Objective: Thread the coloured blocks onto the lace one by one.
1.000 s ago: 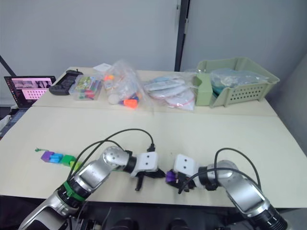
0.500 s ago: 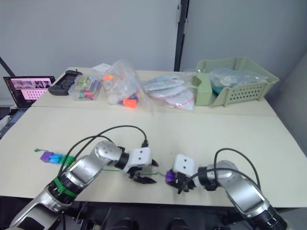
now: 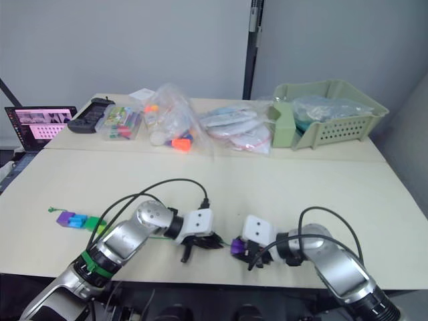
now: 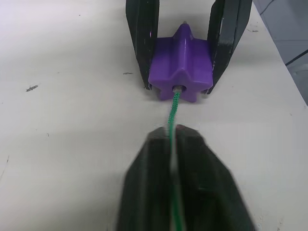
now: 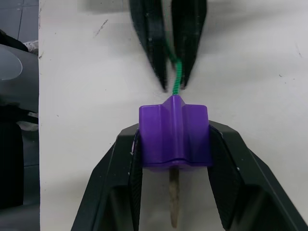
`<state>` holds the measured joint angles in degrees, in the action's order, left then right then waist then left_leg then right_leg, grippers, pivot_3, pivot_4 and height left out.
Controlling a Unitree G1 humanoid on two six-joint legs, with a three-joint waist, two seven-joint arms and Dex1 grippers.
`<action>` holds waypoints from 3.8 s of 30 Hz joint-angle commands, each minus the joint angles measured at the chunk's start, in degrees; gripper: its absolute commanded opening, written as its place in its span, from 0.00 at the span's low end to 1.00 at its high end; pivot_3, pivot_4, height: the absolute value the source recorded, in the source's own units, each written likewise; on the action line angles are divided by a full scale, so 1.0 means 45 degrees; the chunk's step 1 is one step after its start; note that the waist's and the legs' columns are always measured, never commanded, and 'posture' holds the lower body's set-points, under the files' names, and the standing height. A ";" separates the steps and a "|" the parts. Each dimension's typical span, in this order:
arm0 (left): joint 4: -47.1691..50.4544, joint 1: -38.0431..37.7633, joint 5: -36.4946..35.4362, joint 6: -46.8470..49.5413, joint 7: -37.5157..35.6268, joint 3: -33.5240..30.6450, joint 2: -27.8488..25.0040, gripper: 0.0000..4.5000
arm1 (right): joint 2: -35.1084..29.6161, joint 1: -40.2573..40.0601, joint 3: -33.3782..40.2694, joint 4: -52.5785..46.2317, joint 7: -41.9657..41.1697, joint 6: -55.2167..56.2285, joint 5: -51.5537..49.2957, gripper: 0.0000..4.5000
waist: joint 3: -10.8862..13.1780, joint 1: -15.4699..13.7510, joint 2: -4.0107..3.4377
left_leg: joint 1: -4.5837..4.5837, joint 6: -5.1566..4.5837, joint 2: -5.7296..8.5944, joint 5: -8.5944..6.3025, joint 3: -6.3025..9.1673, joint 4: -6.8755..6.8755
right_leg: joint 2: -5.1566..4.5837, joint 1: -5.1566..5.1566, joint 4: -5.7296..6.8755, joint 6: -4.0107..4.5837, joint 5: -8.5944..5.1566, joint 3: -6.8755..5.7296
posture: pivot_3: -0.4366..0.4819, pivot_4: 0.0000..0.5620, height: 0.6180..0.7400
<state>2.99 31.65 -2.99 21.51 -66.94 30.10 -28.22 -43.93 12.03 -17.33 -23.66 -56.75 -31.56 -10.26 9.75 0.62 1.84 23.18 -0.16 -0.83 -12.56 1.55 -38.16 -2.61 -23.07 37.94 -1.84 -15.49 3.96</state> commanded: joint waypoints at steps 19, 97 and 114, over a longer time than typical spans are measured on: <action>0.0418 0.0372 0.0467 0.0817 0.0124 0.0079 0.0262 0.13 | 0.0031 -0.0270 -0.0048 -0.0024 0.0163 -0.0480 -0.0088 0.48 | 0.0000 0.0016 0.0001 | -0.0002 0.0000 -0.0001 0.0000 0.0001 0.0000 | 0.0002 0.0001 0.0001 0.0000 0.0000 0.0000 | 0.48 0.27 1.00; -0.2254 -0.1900 0.0622 -0.4678 -0.2823 -0.2940 -0.8338 0.30 | -0.1633 0.0618 0.0281 -0.1251 -0.0846 -0.1279 -0.0638 0.00 | 0.0002 0.0387 -0.0007 | -0.0054 0.0000 -0.0039 0.0000 -0.0020 0.0071 | 0.0017 -0.0015 0.0009 0.0029 -0.0017 0.0004 | 0.48 0.27 1.00; -0.2988 -0.1258 0.1704 -0.5518 -0.3088 -0.3263 -0.8115 0.96 | -0.1192 0.1048 -0.0102 -0.1736 -0.0619 -0.2136 -0.0752 0.00 | 0.0002 0.0188 -0.0024 | -0.0046 0.0000 -0.0040 0.0000 -0.0034 0.0067 | 0.0022 -0.0027 0.0017 0.0031 -0.0018 0.0006 | 0.48 0.27 1.00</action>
<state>-9.82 26.51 2.29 -3.44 -79.11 14.26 -63.26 -49.66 16.08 -18.19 -29.52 -59.76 -40.45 -12.60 9.76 1.47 1.73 22.97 -0.16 -1.03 -12.56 1.40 -37.85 -2.49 -23.20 38.01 -1.70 -15.57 3.99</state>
